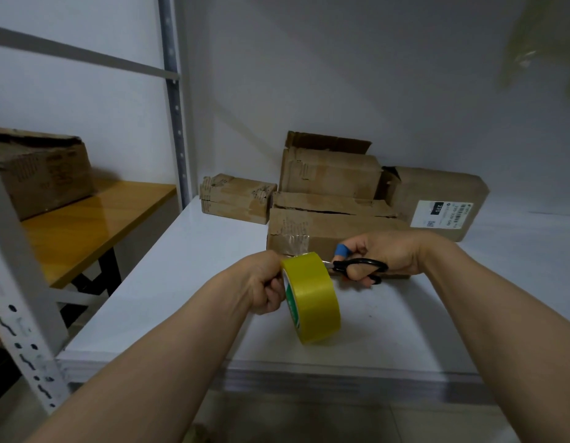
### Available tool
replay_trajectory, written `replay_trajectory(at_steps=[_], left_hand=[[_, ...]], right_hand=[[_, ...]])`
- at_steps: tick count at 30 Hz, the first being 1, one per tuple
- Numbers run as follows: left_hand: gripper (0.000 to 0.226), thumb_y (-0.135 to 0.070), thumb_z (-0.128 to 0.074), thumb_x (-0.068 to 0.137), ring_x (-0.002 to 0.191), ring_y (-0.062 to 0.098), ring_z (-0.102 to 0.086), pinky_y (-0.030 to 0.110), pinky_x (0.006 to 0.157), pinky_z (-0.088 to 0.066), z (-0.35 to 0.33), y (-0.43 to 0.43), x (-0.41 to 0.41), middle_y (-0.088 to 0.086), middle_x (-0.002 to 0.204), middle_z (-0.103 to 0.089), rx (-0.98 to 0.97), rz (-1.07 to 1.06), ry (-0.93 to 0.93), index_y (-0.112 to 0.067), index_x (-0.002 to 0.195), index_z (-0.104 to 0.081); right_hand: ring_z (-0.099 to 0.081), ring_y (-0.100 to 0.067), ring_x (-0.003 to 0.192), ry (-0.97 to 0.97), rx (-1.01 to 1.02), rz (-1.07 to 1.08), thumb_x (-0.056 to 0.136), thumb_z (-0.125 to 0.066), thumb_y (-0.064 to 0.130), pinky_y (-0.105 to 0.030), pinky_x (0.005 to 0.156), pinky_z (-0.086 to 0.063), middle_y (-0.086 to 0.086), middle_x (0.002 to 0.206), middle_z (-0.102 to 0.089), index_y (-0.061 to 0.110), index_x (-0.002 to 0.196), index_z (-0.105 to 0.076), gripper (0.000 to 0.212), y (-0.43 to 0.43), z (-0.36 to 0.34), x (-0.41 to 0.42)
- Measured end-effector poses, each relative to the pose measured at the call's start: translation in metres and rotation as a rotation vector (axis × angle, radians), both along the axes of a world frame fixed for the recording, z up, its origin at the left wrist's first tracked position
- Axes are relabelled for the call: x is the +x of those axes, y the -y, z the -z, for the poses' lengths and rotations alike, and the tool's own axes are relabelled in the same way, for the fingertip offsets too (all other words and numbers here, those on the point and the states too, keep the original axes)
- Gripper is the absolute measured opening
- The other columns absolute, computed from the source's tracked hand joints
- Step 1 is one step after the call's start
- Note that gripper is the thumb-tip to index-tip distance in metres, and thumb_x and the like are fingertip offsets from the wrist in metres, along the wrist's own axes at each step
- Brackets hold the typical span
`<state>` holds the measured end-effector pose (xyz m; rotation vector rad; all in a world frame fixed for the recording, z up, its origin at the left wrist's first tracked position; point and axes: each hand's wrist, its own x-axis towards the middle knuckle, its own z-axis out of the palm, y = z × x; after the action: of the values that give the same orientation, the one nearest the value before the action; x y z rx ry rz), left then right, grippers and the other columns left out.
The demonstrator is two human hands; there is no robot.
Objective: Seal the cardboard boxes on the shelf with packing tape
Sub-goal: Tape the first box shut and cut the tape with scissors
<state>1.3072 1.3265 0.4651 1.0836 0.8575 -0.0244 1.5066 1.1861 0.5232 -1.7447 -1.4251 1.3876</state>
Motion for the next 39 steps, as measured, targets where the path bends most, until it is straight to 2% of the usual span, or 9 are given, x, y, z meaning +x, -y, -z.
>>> replay_trajectory(at_steps=[7, 10, 13, 18, 23, 29, 33, 36, 39], left_hand=[[0.009, -0.019, -0.060, 0.083, 0.046, 0.001, -0.030, 0.011, 0.034, -0.023, 0.006, -0.011, 0.003, -0.011, 0.079, -0.044, -0.076, 0.028, 0.004, -0.024, 0.076, -0.059], [0.021, -0.011, -0.079, 0.060, 0.080, 0.000, -0.045, 0.003, 0.086, -0.039, 0.003, -0.013, -0.002, -0.006, 0.089, -0.055, -0.150, -0.007, 0.074, -0.016, 0.078, -0.071], [0.052, 0.008, -0.090, 0.028, 0.108, 0.015, -0.052, 0.026, 0.118, -0.029, 0.001, -0.009, -0.007, 0.014, 0.093, -0.067, -0.206, 0.015, 0.212, 0.004, 0.079, -0.076], [0.017, 0.003, -0.069, 0.058, 0.089, 0.030, -0.063, 0.042, 0.110, -0.043, -0.012, 0.005, -0.008, 0.021, 0.086, -0.067, -0.113, -0.047, 0.199, 0.009, 0.073, -0.075], [0.033, -0.010, -0.082, 0.045, 0.082, 0.005, -0.041, 0.013, 0.111, -0.021, 0.016, -0.030, -0.002, -0.004, 0.089, -0.055, -0.081, -0.026, 0.191, -0.020, 0.073, -0.068], [0.067, -0.006, -0.098, 0.012, 0.087, 0.014, -0.051, 0.022, 0.087, -0.033, 0.000, -0.012, -0.006, 0.013, 0.083, -0.071, -0.078, 0.112, 0.215, -0.001, 0.075, -0.078], [0.013, -0.002, -0.075, 0.071, 0.072, 0.029, -0.069, 0.038, 0.080, -0.059, -0.011, -0.005, -0.013, 0.021, 0.083, -0.069, 0.017, 0.097, 0.229, 0.008, 0.079, -0.075], [0.015, -0.002, -0.060, 0.091, 0.076, 0.030, -0.070, 0.045, 0.086, -0.059, -0.008, -0.013, -0.011, 0.021, 0.091, -0.070, 0.122, 0.083, 0.243, 0.006, 0.089, -0.073], [0.015, 0.001, -0.059, 0.092, 0.068, 0.028, -0.071, 0.035, 0.064, -0.061, -0.006, -0.011, -0.009, 0.021, 0.084, -0.071, 0.052, 0.085, 0.238, 0.008, 0.088, -0.071]], right_hand=[[-0.052, -0.006, 0.053, 0.052, 0.008, 0.023, 0.080, -0.074, 0.009, -0.017, 0.050, -0.044, 0.002, 0.067, -0.064, 0.011, 0.101, -0.062, 0.024, 0.003, -0.009, -0.004], [-0.054, -0.007, 0.054, 0.189, 0.008, 0.017, 0.072, -0.079, 0.015, -0.021, 0.057, -0.044, 0.004, 0.065, -0.065, 0.011, 0.104, -0.063, 0.036, 0.004, -0.017, -0.008], [-0.056, -0.007, 0.057, 0.238, 0.007, 0.027, 0.066, -0.082, 0.019, -0.020, 0.058, -0.047, 0.004, 0.069, -0.067, 0.010, 0.108, -0.065, 0.046, 0.006, -0.017, -0.011], [-0.060, -0.007, 0.060, 0.275, 0.047, 0.053, 0.073, -0.082, 0.010, -0.019, 0.058, -0.050, 0.006, 0.070, -0.070, 0.010, 0.109, -0.066, 0.039, 0.007, -0.012, -0.011], [-0.062, -0.011, 0.063, 0.199, 0.064, 0.059, 0.085, -0.078, 0.007, -0.024, 0.062, -0.053, 0.005, 0.073, -0.070, 0.012, 0.110, -0.063, 0.029, 0.006, 0.002, -0.011], [-0.058, -0.015, 0.076, 0.038, -0.010, 0.010, 0.078, -0.080, 0.031, -0.031, 0.074, -0.049, -0.007, 0.098, -0.065, 0.011, 0.121, -0.061, 0.051, 0.004, 0.004, -0.002], [-0.056, -0.016, 0.080, 0.024, -0.082, 0.001, 0.071, -0.087, 0.038, -0.031, 0.078, -0.048, -0.013, 0.105, -0.060, 0.009, 0.122, -0.059, 0.065, 0.012, 0.014, 0.011], [-0.058, -0.014, 0.081, 0.016, -0.091, 0.018, 0.058, -0.095, 0.047, -0.028, 0.078, -0.050, -0.011, 0.104, -0.062, 0.009, 0.122, -0.058, 0.083, 0.022, 0.016, 0.023], [-0.060, -0.015, 0.084, 0.071, -0.119, -0.027, 0.052, -0.097, 0.048, -0.030, 0.080, -0.049, -0.013, 0.104, -0.062, 0.008, 0.122, -0.058, 0.089, 0.022, 0.009, 0.024]])
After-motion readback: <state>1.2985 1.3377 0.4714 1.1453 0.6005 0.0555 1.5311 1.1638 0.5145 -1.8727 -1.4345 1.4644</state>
